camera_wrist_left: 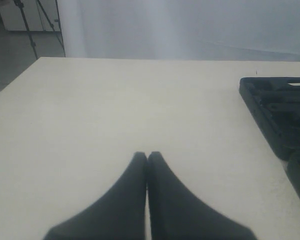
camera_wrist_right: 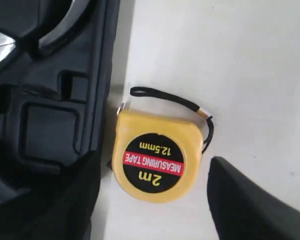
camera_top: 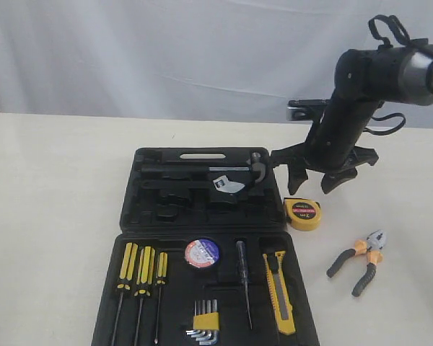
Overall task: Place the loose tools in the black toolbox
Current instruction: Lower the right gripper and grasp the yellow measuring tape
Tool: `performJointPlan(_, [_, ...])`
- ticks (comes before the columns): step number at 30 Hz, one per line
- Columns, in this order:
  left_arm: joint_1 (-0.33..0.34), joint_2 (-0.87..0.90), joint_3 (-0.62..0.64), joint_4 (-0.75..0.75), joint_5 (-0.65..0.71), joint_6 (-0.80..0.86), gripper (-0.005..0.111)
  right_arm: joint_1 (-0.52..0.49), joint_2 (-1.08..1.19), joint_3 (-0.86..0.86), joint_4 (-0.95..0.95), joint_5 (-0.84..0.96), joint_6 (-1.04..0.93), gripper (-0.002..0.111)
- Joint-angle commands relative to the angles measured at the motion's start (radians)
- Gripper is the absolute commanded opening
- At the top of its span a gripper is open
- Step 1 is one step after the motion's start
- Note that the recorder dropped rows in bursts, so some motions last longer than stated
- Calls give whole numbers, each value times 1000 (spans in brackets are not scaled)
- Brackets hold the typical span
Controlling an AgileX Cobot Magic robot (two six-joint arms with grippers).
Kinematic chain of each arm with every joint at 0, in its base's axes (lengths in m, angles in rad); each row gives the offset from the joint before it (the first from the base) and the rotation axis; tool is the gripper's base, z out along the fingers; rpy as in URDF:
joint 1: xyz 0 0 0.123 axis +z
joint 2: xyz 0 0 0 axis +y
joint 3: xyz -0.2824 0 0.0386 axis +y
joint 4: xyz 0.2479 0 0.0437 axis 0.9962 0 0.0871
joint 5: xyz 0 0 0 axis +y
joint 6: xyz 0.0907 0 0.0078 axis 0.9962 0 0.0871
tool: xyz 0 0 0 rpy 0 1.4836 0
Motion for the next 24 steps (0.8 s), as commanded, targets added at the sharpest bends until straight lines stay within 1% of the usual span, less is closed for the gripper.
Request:
performJointPlan(1, [-5, -1, 3, 0, -5, -6, 0, -5, 23, -6, -12, -36, 6, 60])
performJointPlan(9, [-5, -1, 3, 0, -5, -6, 0, -5, 50, -6, -12, -66, 0, 61])
performJointPlan(14, [-5, -1, 3, 0, -5, -6, 0, -5, 50, -6, -12, -70, 0, 72])
performJointPlan(24, [-5, -1, 3, 0, -5, -6, 0, -5, 50, -6, -12, -50, 3, 72])
